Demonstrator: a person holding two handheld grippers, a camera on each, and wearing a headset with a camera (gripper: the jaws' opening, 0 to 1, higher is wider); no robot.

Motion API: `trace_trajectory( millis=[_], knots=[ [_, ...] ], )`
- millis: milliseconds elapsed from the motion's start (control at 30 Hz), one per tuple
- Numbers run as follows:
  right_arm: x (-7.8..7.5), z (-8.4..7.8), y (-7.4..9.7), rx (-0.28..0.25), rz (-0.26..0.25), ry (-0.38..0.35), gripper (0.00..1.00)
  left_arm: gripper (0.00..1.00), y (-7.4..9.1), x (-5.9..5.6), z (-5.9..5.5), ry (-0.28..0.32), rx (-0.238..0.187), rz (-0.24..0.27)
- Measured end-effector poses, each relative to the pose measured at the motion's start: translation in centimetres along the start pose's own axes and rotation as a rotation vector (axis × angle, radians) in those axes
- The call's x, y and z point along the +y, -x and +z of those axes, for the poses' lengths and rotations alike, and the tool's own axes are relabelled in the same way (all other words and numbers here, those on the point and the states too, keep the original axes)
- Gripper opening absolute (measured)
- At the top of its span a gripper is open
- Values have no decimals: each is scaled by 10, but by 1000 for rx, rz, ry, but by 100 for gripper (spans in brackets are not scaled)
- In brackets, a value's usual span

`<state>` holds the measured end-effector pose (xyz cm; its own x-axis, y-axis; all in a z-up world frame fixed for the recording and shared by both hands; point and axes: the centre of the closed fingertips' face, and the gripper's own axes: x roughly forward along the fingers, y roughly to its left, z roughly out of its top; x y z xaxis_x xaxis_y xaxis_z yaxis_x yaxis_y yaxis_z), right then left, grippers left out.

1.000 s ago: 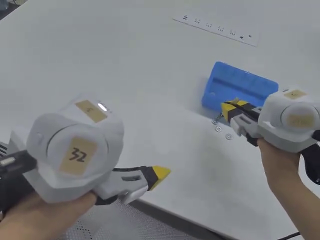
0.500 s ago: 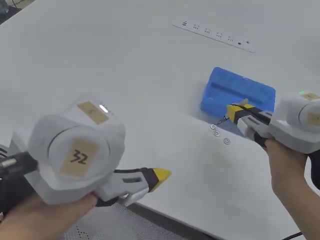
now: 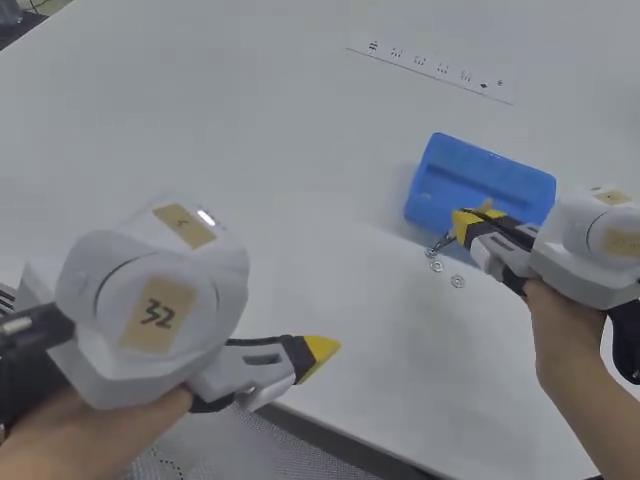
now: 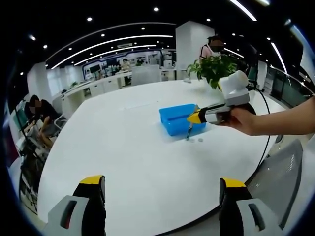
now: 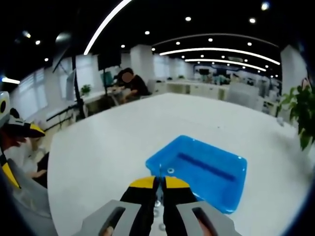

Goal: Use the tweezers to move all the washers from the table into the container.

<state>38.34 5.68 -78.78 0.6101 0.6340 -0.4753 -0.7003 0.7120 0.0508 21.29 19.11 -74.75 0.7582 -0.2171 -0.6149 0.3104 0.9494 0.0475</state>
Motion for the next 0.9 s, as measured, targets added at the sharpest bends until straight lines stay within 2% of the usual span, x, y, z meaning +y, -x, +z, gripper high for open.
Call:
trace_trajectory(
  millis=[100,267,533,700,733,767,900],
  knots=[
    [2,0,0,9,-3,52,1,98,-1,0,-1,-1,3,-2],
    [2,0,0,16,-3,79,1,98,-1,0,0,-1,3,0],
    [2,5,-1,3,-6,79,1,98,-1,1,-2,3,8,3],
    [-1,-2,-3,22,-9,59,1,98,-2,1,-3,2,10,1],
    [-1,0,-3,3,-10,53,1,98,-2,1,-3,2,11,1],
    [-1,-1,-1,11,-12,52,1,98,-2,1,-3,2,11,2],
    [-1,-2,-1,14,-15,68,1,98,-2,2,-4,10,10,1]
  ],
)
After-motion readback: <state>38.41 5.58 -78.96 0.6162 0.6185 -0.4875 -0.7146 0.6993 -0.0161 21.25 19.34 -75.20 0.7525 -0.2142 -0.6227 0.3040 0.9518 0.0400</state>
